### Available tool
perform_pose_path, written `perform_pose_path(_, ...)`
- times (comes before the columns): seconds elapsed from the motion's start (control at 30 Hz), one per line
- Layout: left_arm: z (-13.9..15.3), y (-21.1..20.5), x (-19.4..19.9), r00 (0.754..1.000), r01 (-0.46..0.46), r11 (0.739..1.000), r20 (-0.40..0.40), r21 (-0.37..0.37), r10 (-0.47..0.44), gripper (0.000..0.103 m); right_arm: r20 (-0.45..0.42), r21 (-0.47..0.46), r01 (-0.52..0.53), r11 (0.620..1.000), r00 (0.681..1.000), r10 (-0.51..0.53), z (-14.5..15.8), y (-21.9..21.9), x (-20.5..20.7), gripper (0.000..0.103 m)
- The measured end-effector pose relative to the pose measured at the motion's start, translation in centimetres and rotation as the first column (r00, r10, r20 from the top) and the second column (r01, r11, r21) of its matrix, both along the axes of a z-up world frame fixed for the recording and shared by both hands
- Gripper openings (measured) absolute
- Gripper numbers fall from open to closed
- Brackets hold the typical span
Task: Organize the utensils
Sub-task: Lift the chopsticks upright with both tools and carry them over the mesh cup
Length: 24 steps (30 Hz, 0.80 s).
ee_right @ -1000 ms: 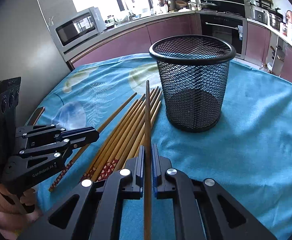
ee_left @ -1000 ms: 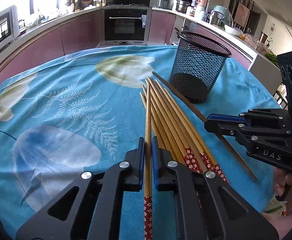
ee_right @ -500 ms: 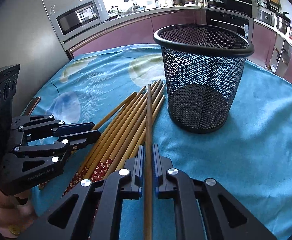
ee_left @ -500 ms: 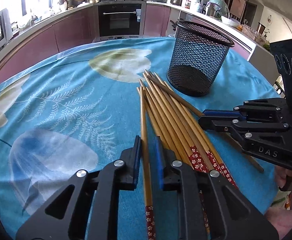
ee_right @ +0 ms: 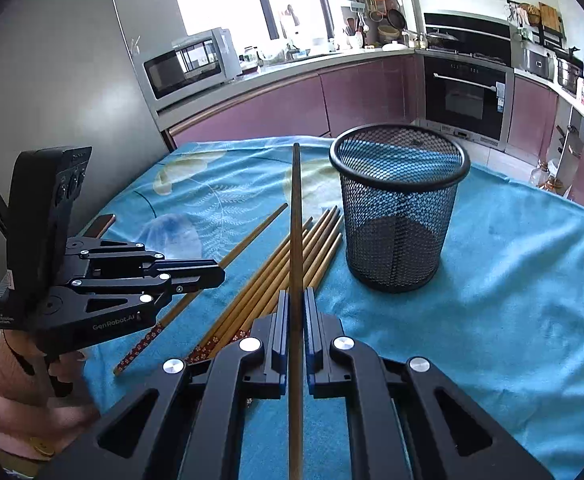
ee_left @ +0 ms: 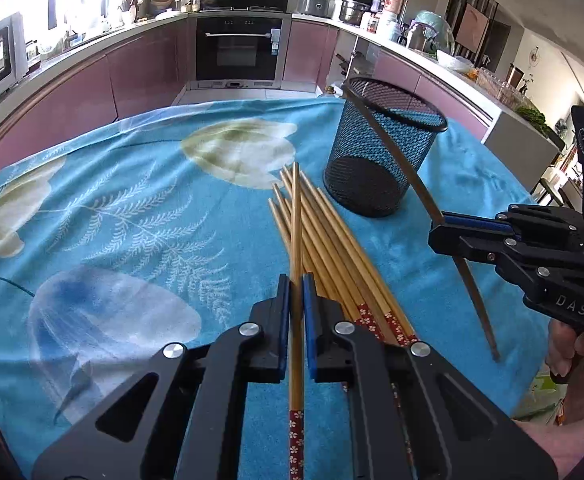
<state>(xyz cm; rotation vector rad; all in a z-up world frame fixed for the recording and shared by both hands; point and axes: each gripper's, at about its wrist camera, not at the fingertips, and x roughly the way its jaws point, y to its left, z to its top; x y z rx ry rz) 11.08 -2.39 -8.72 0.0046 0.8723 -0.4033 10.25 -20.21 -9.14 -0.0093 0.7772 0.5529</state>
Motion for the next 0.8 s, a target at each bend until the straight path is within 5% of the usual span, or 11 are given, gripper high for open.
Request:
perform_pose_path(0.53,12.4,0.2,-3.5,0.968,0.114,0.976,0.24,-0.186,-0.068,0.007,0.191,0.11,0.033,0.993,0.98,-0.054,7.1,-3.9,0.3,0.006)
perform_pose_path(0.8,16.8,-1.4,-1.3,0.944,0.114,0.964,0.329,-0.24,-0.029,0.007,0.287,0.155,0.058,0.986,0.952,-0.101,10.6,-4.5,2.4,0.006)
